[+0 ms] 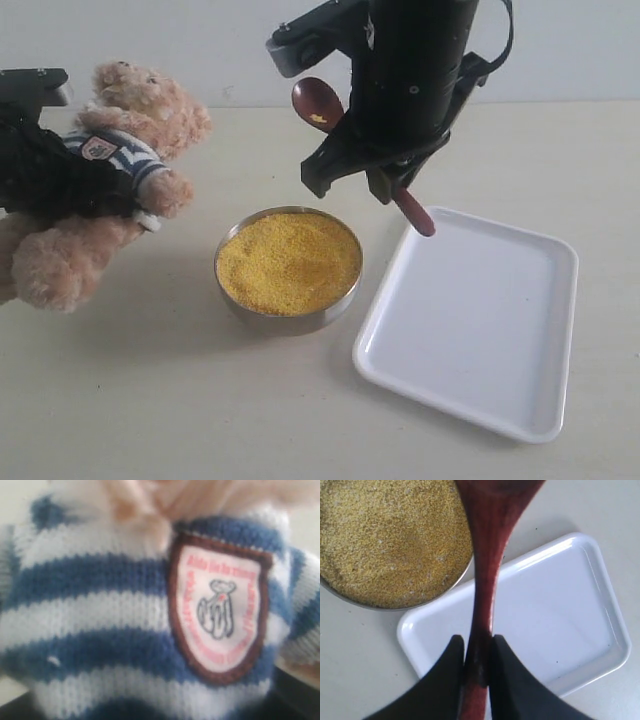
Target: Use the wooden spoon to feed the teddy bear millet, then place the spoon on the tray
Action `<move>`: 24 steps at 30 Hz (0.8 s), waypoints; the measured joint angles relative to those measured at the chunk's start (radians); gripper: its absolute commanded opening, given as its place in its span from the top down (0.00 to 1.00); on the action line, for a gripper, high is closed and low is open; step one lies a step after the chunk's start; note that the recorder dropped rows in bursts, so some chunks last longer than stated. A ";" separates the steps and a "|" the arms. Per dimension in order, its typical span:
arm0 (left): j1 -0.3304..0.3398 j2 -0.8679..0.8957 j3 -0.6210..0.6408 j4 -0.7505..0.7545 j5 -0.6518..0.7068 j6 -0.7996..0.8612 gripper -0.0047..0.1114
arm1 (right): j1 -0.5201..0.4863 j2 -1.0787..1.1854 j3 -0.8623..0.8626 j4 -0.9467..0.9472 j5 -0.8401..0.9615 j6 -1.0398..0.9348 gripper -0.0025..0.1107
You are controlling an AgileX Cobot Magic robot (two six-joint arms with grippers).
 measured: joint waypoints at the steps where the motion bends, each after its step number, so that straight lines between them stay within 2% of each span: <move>1: 0.000 0.010 0.000 -0.001 -0.006 0.000 0.93 | 0.000 -0.006 0.009 0.000 0.000 0.007 0.98; 7: 0.000 0.026 0.005 -0.001 -0.038 0.002 0.93 | 0.000 -0.074 0.080 0.000 -0.002 0.053 0.98; 14: 0.000 0.030 0.077 -0.003 -0.114 0.002 0.93 | 0.000 -0.170 0.189 0.000 -0.023 0.109 0.98; 24: 0.000 0.030 0.087 -0.003 -0.124 0.002 0.93 | 0.000 -0.184 0.325 0.000 -0.099 0.154 0.98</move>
